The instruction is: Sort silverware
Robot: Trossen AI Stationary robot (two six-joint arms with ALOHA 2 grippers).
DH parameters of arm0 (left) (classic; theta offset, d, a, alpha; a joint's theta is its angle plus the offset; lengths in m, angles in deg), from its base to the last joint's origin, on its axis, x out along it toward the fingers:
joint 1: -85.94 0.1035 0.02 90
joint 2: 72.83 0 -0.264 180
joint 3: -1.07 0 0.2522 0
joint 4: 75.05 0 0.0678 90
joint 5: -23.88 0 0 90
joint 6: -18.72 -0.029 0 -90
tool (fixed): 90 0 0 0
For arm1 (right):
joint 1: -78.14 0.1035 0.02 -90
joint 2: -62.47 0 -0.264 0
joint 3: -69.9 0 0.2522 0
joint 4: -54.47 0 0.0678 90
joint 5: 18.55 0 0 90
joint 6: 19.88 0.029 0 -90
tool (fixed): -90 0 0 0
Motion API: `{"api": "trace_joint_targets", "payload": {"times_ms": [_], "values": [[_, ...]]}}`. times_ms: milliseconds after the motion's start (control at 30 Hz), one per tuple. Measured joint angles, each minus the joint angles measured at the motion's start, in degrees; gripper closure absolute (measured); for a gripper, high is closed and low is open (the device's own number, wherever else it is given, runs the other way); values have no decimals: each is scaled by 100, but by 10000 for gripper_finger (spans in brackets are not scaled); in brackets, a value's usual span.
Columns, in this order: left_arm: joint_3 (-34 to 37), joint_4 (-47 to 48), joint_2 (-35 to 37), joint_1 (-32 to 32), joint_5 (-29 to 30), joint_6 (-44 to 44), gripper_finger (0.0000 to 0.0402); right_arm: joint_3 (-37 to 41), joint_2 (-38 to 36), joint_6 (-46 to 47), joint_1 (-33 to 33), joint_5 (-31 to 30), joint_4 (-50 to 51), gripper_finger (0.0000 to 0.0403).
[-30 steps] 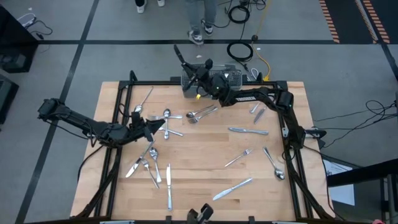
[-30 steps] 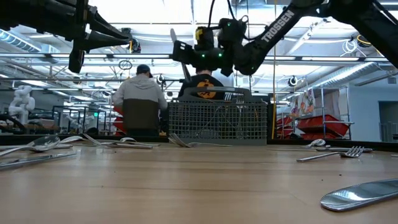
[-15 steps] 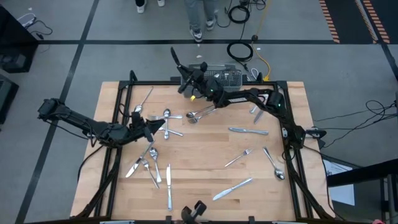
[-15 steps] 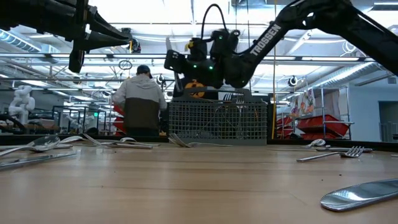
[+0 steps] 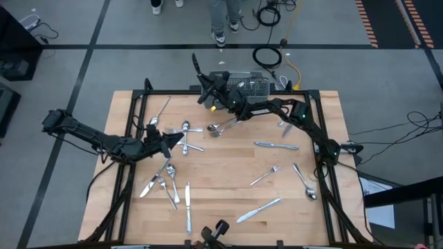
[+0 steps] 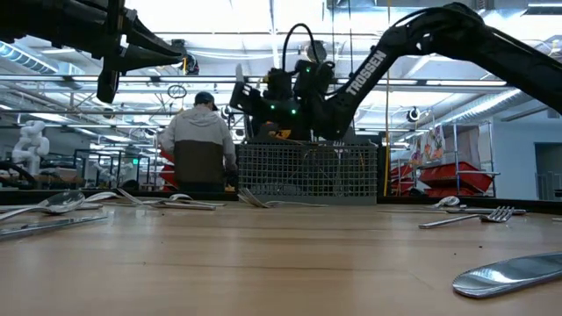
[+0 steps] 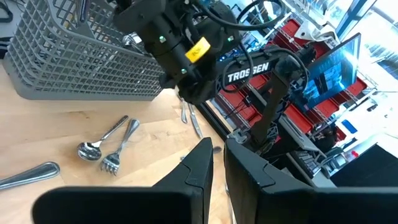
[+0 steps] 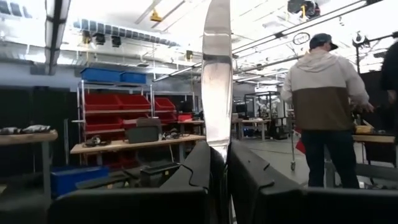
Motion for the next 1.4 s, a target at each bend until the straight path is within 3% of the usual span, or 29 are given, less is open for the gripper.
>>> {"api": "trace_joint_targets", "payload": {"times_ms": [533,967,1400], "values": [[2,75,0,0,-1,-2,353,1,0,59,-70,-27,345,388],[2,67,0,0,-1,13,353,1,-2,986,-250,-331,636,384],[2,67,0,0,0,37,353,1,-9,1058,-268,-461,672,390]]}}
